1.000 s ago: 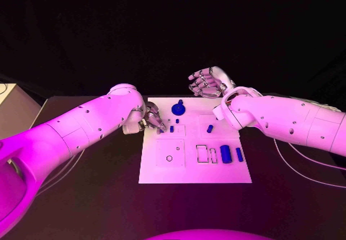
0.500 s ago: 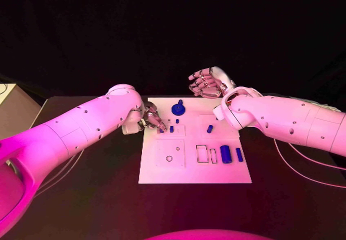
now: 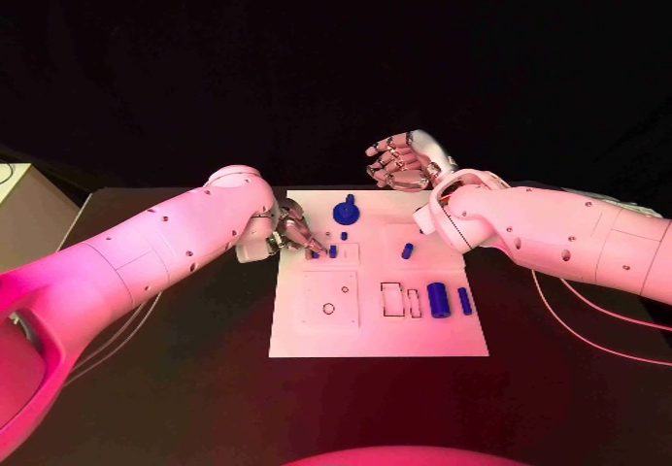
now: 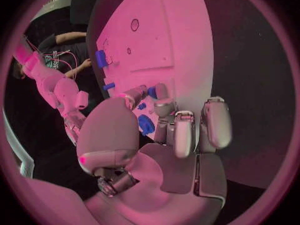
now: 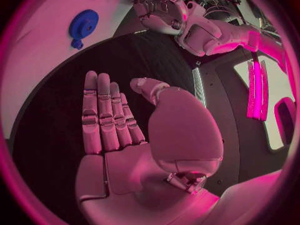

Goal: Assemble the parts on the task board

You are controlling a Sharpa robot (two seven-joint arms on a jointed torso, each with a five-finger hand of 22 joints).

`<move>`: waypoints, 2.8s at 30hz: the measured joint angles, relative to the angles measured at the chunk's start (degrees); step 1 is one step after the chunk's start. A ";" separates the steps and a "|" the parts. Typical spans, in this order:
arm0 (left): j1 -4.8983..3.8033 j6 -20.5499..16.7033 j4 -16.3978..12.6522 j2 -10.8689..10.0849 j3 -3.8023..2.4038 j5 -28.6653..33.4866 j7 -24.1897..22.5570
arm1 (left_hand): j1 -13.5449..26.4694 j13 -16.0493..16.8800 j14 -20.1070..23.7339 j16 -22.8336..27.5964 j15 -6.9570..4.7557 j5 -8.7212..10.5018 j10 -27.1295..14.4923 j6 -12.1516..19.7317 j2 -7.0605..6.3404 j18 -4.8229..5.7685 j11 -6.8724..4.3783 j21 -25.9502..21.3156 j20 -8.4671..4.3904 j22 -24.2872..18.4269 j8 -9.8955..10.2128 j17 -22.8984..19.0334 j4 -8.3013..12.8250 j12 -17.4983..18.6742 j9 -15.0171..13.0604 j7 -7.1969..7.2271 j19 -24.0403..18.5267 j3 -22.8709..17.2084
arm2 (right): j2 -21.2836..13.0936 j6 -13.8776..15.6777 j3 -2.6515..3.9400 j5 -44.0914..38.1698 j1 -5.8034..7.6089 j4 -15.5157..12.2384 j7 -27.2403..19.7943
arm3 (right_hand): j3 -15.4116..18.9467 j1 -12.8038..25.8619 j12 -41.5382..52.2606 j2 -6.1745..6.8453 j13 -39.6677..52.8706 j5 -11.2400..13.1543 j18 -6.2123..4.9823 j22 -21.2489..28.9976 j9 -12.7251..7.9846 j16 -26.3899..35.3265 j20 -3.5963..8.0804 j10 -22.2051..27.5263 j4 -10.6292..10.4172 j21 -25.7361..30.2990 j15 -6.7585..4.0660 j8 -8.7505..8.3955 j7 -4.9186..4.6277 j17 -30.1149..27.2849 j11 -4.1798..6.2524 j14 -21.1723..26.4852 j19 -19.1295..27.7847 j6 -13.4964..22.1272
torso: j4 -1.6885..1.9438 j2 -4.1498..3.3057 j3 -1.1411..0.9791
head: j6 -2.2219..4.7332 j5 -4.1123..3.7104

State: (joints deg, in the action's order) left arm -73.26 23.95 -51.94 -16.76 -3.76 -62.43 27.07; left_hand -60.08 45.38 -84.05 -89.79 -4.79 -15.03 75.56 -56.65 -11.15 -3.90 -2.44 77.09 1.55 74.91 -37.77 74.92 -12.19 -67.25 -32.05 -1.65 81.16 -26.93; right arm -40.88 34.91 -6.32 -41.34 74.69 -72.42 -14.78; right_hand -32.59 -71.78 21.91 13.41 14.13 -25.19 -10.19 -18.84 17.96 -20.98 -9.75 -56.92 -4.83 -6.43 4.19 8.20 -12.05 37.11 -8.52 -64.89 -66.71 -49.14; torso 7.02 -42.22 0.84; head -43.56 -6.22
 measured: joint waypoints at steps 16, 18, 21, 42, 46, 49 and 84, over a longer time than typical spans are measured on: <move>0.04 -0.93 -0.77 -1.42 0.00 0.05 0.34 | -1.17 0.01 0.00 0.00 0.00 4.52 0.00 -0.31 -0.06 0.00 0.00 0.00 0.00 0.00 0.07 0.00 -3.89 -0.21 0.14 -0.09 0.00 3.89 | -0.22 -0.01 0.00 0.04 0.00 -0.01 -0.03 | 0.00 0.00 0.00 0.00 0.01 0.00 0.00 0.00 0.00 0.00 0.00 0.00 0.00 -0.01 0.00 0.00 0.00 0.00 0.00 0.00 0.00 0.00 | -0.03 -0.02 0.02 | 0.07 -0.06; 0.08 -1.02 -0.94 -1.66 0.00 0.05 0.39 | -1.17 0.01 0.00 0.00 0.00 5.17 0.00 -0.30 -0.06 0.00 0.00 -0.05 0.00 0.00 0.20 0.00 -4.27 -0.21 0.18 -0.10 0.00 4.27 | -0.23 -0.02 0.00 0.04 0.00 -0.01 -0.03 | 0.00 0.00 0.00 0.00 0.01 0.00 0.00 -0.01 0.00 0.00 0.00 0.00 0.00 0.00 0.00 0.00 0.00 0.00 0.00 0.00 0.00 0.00 | -0.03 -0.02 0.02 | 0.07 -0.08; 0.14 -1.21 -1.27 -1.97 0.00 0.06 0.46 | -1.31 0.01 0.00 0.00 0.00 9.18 0.00 -0.29 0.19 0.00 0.00 -0.21 0.00 -0.01 0.20 0.00 -4.47 -0.21 0.29 -0.10 0.00 5.83 | -0.24 -0.02 0.00 0.05 -0.01 -0.01 -0.03 | 0.00 0.00 0.00 0.00 0.01 0.00 0.00 -0.01 0.00 0.00 0.00 0.00 0.00 -0.01 0.00 0.00 0.01 0.00 0.00 0.00 0.00 0.00 | -0.03 -0.02 0.04 | 0.07 -0.12; 0.41 -4.99 -3.85 -4.03 -0.11 3.38 0.35 | -0.68 -1.01 0.00 0.14 0.00 11.99 -0.31 -0.49 1.79 0.00 0.31 -1.09 0.10 0.03 0.21 0.00 -4.41 -0.20 0.43 -0.30 -0.14 8.99 | -0.35 -0.07 0.00 0.08 -0.07 0.05 -0.06 | 0.00 0.00 0.00 0.00 -0.33 0.00 0.00 0.27 0.00 0.34 0.00 -0.01 0.00 -0.01 0.00 0.00 -0.20 -0.05 0.00 0.00 0.00 -0.22 | -0.03 -0.01 0.02 | 0.10 -0.21; 0.47 -6.76 -5.18 -5.07 -0.59 4.15 -0.28 | -2.76 -4.15 0.00 1.51 0.00 11.99 -2.72 0.96 3.12 0.00 1.02 -3.34 0.32 -1.28 1.16 0.00 -4.47 1.86 0.78 -0.93 -1.97 9.25 | -0.39 -0.09 0.00 0.09 -0.12 0.07 -0.07 | 0.00 0.00 0.00 0.00 -0.34 0.00 0.00 0.27 0.00 0.35 0.00 -0.01 0.00 -0.01 0.00 0.00 -0.20 -0.05 -0.01 0.00 0.00 -0.22 | -0.03 -0.01 0.00 | 0.14 -0.21; 0.47 -8.17 -6.42 -6.00 -0.96 4.91 -0.92 | -3.51 -5.97 0.03 2.17 0.44 11.98 -4.24 2.04 3.35 -0.77 1.53 -4.69 0.64 -2.54 1.66 0.00 -4.49 2.86 0.95 -1.54 -2.91 9.72 | -0.45 -0.10 0.00 0.10 -0.17 0.09 -0.08 | 0.00 0.00 0.00 0.00 -0.33 0.00 0.00 0.27 0.00 0.35 0.00 -0.01 0.00 -0.01 0.00 0.00 -0.20 -0.05 0.00 0.00 0.00 -0.22 | -0.01 0.01 -0.02 | 0.14 -0.25; 3.68 -18.19 -15.55 -10.58 -1.42 0.23 -1.51 | -6.21 -8.14 0.00 2.66 1.04 11.99 -6.25 3.32 3.32 -0.90 2.13 -5.97 1.32 -3.71 2.64 0.00 -4.50 3.13 1.69 -2.02 -3.58 7.96 | -0.87 -0.15 0.00 0.26 -0.56 0.07 -0.13 | 0.00 0.00 0.00 0.00 -0.52 0.00 0.00 0.47 0.00 0.34 0.00 -0.01 0.00 0.21 0.00 0.00 -0.18 -0.04 -0.01 0.00 0.00 -0.21 | 0.03 0.05 0.05 | 0.47 -0.01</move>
State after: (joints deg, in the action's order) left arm -69.58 5.76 -67.49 -27.34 -5.18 -62.20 25.55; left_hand -66.30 37.24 -84.04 -87.13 -3.75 -3.04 69.31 -53.33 -7.83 -4.80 -0.31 71.13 2.86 71.20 -35.13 74.92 -16.69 -64.12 -30.37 -3.67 77.59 -18.97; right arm -41.75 34.77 -6.32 -41.08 74.13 -72.35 -14.91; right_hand -32.59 -71.78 21.91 13.42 13.61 -25.19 -10.19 -18.36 17.96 -20.64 -9.75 -56.93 -4.84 -6.21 4.19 8.19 -12.23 37.06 -8.52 -64.89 -66.71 -49.34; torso 7.05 -42.17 0.90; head -43.09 -6.23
